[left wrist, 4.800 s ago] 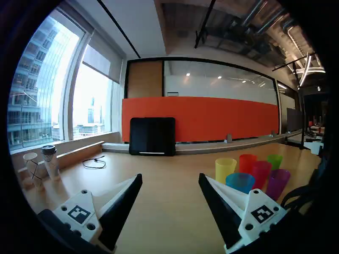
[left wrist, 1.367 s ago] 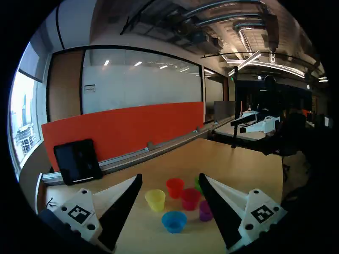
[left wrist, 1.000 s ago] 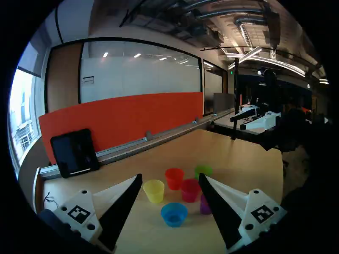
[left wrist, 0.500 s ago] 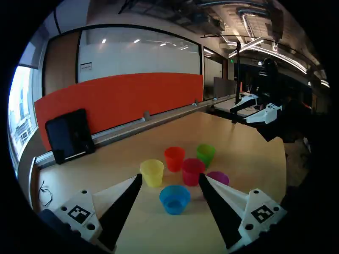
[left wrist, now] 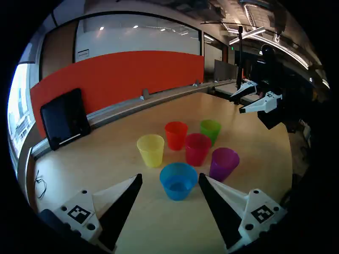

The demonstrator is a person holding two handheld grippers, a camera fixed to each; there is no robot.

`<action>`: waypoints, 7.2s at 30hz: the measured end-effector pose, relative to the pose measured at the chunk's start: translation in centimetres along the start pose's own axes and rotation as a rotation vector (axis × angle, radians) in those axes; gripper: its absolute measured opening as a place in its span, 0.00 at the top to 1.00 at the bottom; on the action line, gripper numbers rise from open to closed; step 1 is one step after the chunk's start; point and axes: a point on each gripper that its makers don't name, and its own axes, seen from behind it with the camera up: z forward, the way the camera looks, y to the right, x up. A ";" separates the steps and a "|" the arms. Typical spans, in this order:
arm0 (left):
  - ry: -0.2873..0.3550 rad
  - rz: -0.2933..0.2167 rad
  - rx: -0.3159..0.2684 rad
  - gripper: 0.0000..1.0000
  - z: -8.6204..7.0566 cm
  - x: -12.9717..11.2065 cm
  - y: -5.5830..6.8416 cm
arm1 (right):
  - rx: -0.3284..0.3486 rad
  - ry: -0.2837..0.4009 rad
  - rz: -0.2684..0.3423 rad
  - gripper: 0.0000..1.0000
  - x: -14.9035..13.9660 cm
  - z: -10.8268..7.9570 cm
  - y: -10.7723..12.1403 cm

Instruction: Pour water

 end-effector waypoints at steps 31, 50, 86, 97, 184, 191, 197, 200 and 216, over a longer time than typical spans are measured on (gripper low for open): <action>-0.135 -0.017 -0.065 0.01 4.0 -5.1 0.6 | 0.003 -0.137 0.000 0.00 -6.0 6.1 1.2; -0.145 -0.025 -0.103 0.01 7.0 -4.9 1.6 | 0.016 -0.158 0.018 0.00 -6.3 9.3 1.5; -0.133 -0.040 -0.087 0.14 7.6 -4.6 1.4 | 0.001 -0.152 0.017 0.07 -6.0 10.5 2.1; -0.078 -0.058 -0.066 0.14 6.3 -2.6 1.0 | -0.007 -0.104 0.021 0.07 -4.2 9.1 1.9; 0.461 0.085 0.095 0.14 -7.6 16.9 0.8 | 0.074 0.422 -0.023 0.07 13.0 0.4 -8.5; 0.459 0.151 0.117 0.14 -7.7 17.6 1.0 | 0.110 0.427 -0.039 0.07 13.2 1.0 -10.1; 0.454 0.221 0.140 0.14 -7.7 18.2 1.3 | 0.139 0.425 -0.062 0.07 13.3 1.7 -11.5; 0.454 0.256 0.154 0.14 -7.6 18.6 1.4 | 0.152 0.425 -0.073 0.07 13.3 2.0 -12.1; 0.451 0.470 0.245 0.14 -8.1 21.0 2.1 | 0.198 0.424 -0.101 0.07 13.8 3.5 -14.6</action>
